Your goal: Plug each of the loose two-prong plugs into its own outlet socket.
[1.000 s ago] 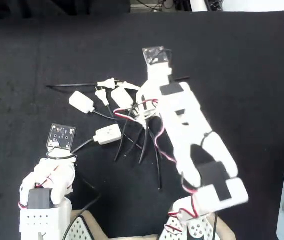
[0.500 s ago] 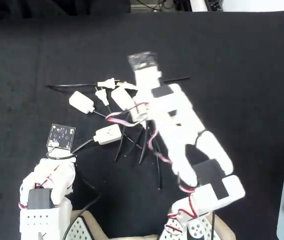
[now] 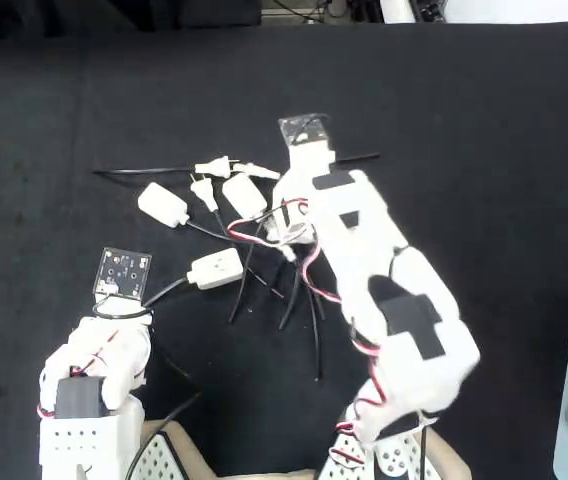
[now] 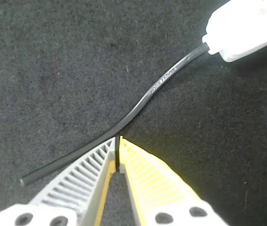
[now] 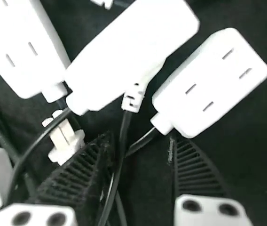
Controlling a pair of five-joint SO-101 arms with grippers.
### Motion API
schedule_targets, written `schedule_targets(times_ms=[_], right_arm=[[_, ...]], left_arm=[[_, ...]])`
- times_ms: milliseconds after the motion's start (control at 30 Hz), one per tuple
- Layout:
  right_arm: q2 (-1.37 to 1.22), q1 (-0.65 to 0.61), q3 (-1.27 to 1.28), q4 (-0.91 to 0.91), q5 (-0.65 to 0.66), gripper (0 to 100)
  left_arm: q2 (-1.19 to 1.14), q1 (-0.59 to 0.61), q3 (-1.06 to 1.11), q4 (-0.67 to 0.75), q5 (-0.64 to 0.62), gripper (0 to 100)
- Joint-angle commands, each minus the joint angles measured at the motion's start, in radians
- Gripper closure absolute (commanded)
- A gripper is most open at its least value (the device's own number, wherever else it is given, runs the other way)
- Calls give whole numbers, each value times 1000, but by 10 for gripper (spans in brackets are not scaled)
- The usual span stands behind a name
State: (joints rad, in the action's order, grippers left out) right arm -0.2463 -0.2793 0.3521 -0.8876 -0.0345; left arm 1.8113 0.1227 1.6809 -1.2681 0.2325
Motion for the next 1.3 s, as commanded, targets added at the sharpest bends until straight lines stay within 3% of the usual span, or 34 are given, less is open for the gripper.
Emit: schedule_targets(times_ms=[0, 133, 300, 967, 1267], right_arm=[[7, 9, -67, 9, -49, 808], [4, -28, -74, 9, -57, 821], [15, -35, -87, 6, -52, 991], [424, 6, -88, -473, 12, 986], [590, 236, -87, -655, 12, 986]], left_arm=[[9, -2, 19, -6, -5, 970], [9, -2, 19, -6, -5, 970], [9, -2, 19, -6, -5, 970], [9, -2, 19, -6, -5, 970], [9, -2, 19, -6, -5, 970]])
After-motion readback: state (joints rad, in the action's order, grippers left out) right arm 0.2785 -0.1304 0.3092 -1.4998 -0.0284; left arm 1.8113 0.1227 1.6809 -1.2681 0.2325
